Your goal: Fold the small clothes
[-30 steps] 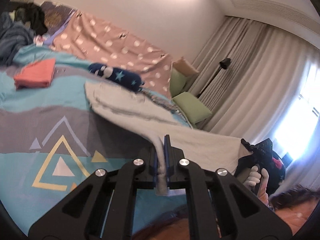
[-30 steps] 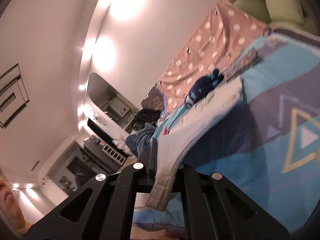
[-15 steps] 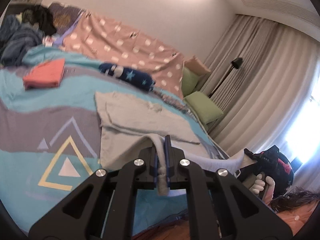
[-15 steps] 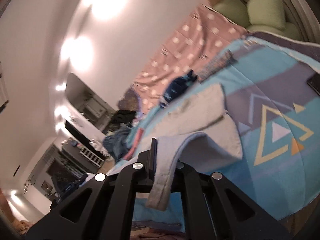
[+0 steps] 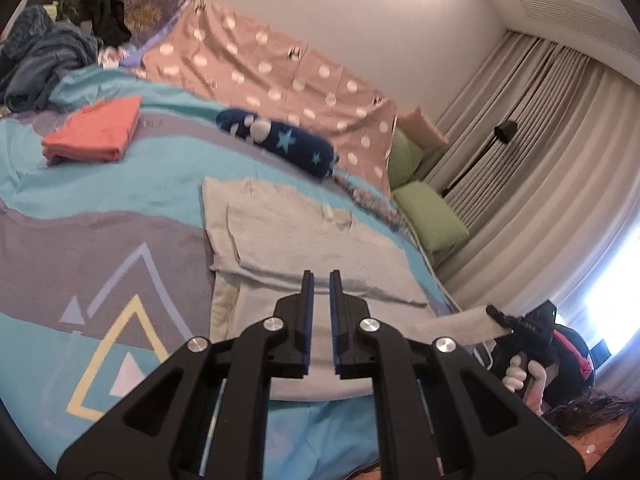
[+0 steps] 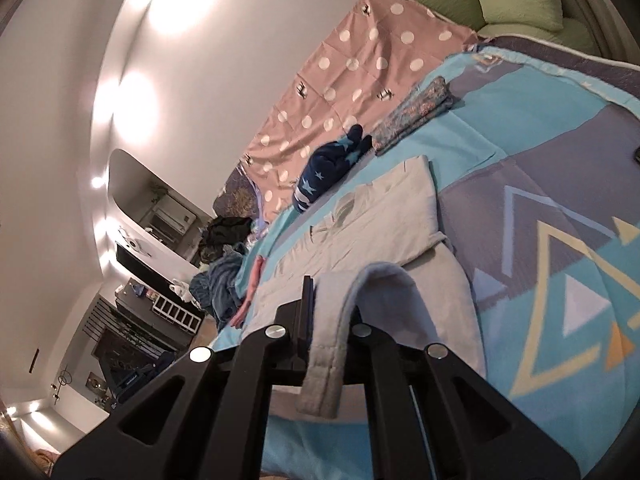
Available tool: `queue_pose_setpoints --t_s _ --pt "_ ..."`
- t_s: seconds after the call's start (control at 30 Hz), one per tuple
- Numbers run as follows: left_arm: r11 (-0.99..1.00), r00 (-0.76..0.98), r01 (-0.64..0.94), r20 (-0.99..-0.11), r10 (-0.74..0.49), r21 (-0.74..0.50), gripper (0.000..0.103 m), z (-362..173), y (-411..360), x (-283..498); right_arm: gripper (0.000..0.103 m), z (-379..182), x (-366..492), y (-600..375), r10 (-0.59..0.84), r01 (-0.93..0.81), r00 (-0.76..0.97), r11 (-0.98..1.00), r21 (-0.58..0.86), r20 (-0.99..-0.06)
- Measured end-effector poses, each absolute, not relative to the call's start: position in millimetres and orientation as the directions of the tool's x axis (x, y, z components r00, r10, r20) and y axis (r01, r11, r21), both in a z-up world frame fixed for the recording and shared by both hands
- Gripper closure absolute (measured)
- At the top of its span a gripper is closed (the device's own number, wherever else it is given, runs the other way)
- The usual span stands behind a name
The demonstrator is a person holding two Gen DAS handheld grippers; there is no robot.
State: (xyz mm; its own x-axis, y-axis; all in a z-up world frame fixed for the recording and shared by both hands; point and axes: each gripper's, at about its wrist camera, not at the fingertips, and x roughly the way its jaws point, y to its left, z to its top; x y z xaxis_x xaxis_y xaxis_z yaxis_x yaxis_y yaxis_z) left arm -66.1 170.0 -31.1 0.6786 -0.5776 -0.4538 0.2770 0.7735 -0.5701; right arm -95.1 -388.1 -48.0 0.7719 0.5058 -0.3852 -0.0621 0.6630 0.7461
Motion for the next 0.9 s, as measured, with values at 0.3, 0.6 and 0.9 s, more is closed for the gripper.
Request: queue_pose_setpoints --t_s 0.3,0.6,0.9 --pt "0.841 0.568 0.17 -0.646 -0.51 -0.514 0.063 -82 159 -41 0.097 -81 -65 -390 0.463 0.044 0.73 0.701 0.712 -0.502" --pt "0.902 0.524 0.21 -0.735 -0.429 -0.377 0.056 -103 140 -9 0.086 -103 -54 -384 0.445 0.106 0.681 0.726 0.68 -0.582" --pt "0.906 0.477 0.237 -0.77 -0.423 -0.35 0.095 -116 129 17 0.076 -95 -74 -384 0.412 0.12 0.669 0.762 0.636 -0.619"
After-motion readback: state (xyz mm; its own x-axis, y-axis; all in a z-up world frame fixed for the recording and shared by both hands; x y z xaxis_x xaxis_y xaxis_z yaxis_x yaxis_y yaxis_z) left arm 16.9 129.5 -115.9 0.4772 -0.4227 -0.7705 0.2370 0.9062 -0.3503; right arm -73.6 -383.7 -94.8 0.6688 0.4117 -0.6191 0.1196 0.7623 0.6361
